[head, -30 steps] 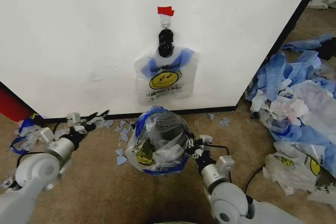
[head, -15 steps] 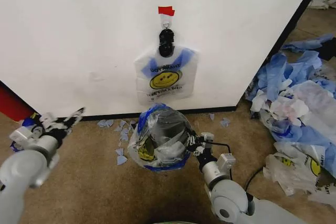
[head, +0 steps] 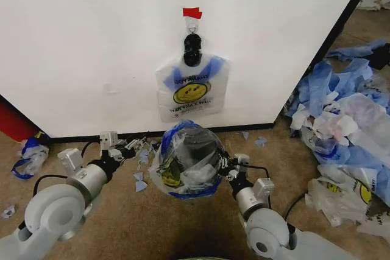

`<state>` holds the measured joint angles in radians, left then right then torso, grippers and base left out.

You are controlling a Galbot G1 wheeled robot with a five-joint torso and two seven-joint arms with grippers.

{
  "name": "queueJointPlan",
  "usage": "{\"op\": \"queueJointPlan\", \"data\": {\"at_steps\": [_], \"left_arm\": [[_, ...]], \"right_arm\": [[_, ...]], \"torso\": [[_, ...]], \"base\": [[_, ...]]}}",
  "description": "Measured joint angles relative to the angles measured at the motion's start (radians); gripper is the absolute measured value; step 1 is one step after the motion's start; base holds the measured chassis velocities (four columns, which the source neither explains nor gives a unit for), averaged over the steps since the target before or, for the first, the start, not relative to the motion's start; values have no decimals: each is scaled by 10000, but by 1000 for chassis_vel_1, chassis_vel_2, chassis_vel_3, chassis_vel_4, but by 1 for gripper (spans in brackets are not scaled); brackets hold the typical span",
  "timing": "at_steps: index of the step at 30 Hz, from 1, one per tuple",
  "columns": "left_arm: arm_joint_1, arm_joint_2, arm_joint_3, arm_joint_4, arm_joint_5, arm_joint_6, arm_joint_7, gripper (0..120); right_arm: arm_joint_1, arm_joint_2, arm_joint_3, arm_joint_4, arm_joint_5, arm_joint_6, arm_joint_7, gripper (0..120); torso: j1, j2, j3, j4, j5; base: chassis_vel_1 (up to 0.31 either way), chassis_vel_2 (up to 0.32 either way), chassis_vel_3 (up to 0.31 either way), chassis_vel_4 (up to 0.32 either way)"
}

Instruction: Pick up the garbage bag from the wall and place it over the trash bin.

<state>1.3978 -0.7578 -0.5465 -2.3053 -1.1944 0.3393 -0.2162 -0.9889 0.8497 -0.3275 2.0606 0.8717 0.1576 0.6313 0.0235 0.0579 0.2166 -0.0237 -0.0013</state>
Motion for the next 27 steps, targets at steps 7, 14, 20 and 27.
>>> {"op": "queueJointPlan", "data": {"at_steps": [7, 14, 20, 27], "left_arm": [[260, 172, 416, -419, 301, -95, 106, 0], [136, 374, 893, -134, 540, -274, 260, 0], [45, 386, 1114, 141, 652, -378, 336, 0], [52, 347, 1210, 371, 816, -601, 436, 0]], "right_arm": [[207, 138, -246, -54, 0, -6, 35, 0], [210, 180, -450, 37, 67, -65, 147, 0], [281, 319, -586, 93, 150, -110, 230, 0], [390, 434, -705, 143, 260, -168, 309, 0]], "torso": [[0, 0, 1, 0, 0], [0, 0, 1, -1, 1], [0, 0, 1, 0, 0], [0, -1, 1, 1, 0]], "base": [[0, 0, 0, 0], [0, 0, 0, 0], [0, 0, 0, 0], [0, 0, 0, 0]]}}
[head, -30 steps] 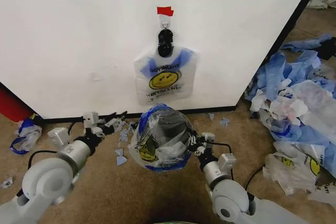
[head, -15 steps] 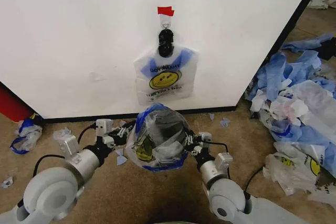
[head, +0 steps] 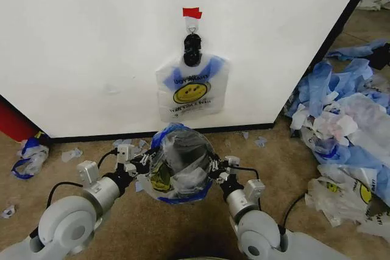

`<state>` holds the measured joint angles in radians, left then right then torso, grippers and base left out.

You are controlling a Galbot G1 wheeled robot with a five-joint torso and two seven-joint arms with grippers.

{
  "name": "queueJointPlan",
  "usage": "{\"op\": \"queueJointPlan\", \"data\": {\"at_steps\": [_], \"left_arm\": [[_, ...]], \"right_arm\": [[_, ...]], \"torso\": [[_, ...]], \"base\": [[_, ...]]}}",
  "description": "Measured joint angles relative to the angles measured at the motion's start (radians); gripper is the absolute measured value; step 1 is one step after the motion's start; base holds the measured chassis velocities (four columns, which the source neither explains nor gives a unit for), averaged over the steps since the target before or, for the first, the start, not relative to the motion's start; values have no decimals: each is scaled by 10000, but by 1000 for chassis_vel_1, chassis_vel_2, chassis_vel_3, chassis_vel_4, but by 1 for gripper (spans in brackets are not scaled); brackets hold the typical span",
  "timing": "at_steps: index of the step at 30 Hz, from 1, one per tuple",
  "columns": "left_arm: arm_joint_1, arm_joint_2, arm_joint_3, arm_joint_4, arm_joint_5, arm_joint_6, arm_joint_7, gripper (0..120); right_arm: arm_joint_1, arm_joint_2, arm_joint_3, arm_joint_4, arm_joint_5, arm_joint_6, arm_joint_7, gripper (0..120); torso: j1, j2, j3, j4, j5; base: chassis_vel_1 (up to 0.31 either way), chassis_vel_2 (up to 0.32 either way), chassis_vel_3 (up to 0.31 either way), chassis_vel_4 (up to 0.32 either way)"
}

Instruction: Pick up the garbage bag from the wall and place it over the trash bin.

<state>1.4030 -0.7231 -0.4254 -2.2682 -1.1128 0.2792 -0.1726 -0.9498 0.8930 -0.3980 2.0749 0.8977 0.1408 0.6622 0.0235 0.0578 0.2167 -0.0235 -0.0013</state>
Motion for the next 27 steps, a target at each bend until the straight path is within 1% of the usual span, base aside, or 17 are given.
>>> {"op": "queueJointPlan", "data": {"at_steps": [10, 27], "left_arm": [[-14, -104, 74, 139, 139, -190, 1, 0], [-18, -195, 105, 346, 345, -394, 55, 0]], "right_arm": [[-1, 142, -108, 10, 30, -38, 55, 0], [-184, 122, -58, 14, -89, -38, 50, 0]], "torso": [[0, -1, 0, -1, 1], [0, -1, 0, -1, 1]], "base": [[0, 0, 0, 0], [0, 0, 0, 0]]}}
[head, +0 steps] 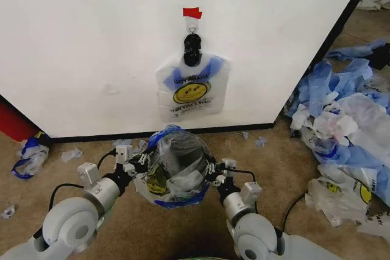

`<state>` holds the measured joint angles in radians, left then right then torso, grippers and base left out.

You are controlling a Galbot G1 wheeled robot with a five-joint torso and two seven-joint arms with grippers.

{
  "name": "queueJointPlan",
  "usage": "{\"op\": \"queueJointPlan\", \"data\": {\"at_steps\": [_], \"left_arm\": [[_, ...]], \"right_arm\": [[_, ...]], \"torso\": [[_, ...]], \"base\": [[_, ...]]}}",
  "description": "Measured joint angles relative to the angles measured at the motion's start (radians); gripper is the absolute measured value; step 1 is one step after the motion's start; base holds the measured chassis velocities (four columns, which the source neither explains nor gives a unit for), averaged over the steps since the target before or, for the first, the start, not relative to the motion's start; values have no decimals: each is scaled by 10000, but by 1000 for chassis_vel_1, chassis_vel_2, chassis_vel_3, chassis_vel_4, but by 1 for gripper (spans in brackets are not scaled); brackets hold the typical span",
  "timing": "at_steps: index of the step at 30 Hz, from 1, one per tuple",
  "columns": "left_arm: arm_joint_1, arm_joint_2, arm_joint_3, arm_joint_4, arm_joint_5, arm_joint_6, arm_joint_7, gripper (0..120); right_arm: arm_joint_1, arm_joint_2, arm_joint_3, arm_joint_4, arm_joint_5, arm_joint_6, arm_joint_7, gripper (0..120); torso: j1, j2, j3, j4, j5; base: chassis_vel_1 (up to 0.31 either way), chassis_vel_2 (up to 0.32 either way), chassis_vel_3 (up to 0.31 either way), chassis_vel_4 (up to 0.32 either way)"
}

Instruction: Pick up the garbage bag from the wall and place it over the trash bin.

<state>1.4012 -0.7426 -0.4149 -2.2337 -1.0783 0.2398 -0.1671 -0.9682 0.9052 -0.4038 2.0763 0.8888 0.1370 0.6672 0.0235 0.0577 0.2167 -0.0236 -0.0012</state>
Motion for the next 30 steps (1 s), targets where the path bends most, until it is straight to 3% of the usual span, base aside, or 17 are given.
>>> {"op": "queueJointPlan", "data": {"at_steps": [30], "left_arm": [[-43, 15, -16, 521, 213, -739, 667, 0]], "right_arm": [[-122, -198, 70, 211, -72, 21, -39, 0]], "torso": [[0, 0, 0, 0, 0]], "base": [[0, 0, 0, 0]]}}
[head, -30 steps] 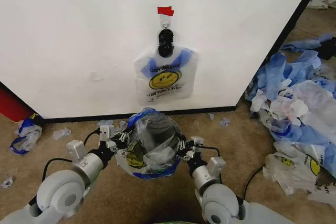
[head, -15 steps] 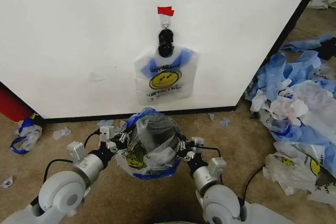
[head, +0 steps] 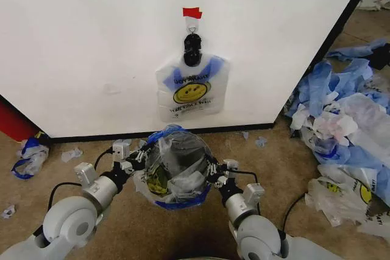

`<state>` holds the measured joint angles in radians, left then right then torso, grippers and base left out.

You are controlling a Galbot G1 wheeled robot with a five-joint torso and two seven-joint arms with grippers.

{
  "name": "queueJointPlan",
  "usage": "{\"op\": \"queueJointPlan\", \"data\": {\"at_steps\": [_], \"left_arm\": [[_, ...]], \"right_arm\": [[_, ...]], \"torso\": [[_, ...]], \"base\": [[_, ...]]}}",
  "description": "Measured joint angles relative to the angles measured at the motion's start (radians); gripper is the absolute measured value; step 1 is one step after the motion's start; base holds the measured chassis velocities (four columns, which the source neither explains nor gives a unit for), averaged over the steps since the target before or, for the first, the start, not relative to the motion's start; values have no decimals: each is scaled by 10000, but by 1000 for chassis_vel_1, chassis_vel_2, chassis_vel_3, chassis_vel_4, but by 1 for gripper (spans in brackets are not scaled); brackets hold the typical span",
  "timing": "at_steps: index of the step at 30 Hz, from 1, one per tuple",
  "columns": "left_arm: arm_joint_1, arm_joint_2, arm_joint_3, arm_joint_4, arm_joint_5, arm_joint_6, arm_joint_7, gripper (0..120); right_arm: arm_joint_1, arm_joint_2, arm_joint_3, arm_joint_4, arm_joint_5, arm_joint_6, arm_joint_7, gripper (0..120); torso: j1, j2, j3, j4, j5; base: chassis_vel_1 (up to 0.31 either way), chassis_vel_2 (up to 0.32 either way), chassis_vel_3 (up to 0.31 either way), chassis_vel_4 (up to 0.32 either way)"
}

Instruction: Pick up the garbage bag from the wall and place it over the trash bin.

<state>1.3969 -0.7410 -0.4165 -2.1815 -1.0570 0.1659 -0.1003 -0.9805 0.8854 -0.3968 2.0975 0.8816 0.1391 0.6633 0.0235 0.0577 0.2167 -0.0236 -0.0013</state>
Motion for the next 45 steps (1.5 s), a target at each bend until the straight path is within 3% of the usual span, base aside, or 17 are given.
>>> {"op": "queueJointPlan", "data": {"at_steps": [20, 45], "left_arm": [[-92, -83, -70, 694, 95, -230, 74, 0], [-107, -889, 494, 1740, 910, -840, 309, 0]], "right_arm": [[-123, -102, 165, 355, 144, 88, -174, 0], [-362, -87, 565, 862, 721, 88, -175, 0]], "torso": [[0, 0, 0, 0, 0], [0, 0, 0, 0, 1]], "base": [[0, 0, 0, 0], [0, 0, 0, 0]]}}
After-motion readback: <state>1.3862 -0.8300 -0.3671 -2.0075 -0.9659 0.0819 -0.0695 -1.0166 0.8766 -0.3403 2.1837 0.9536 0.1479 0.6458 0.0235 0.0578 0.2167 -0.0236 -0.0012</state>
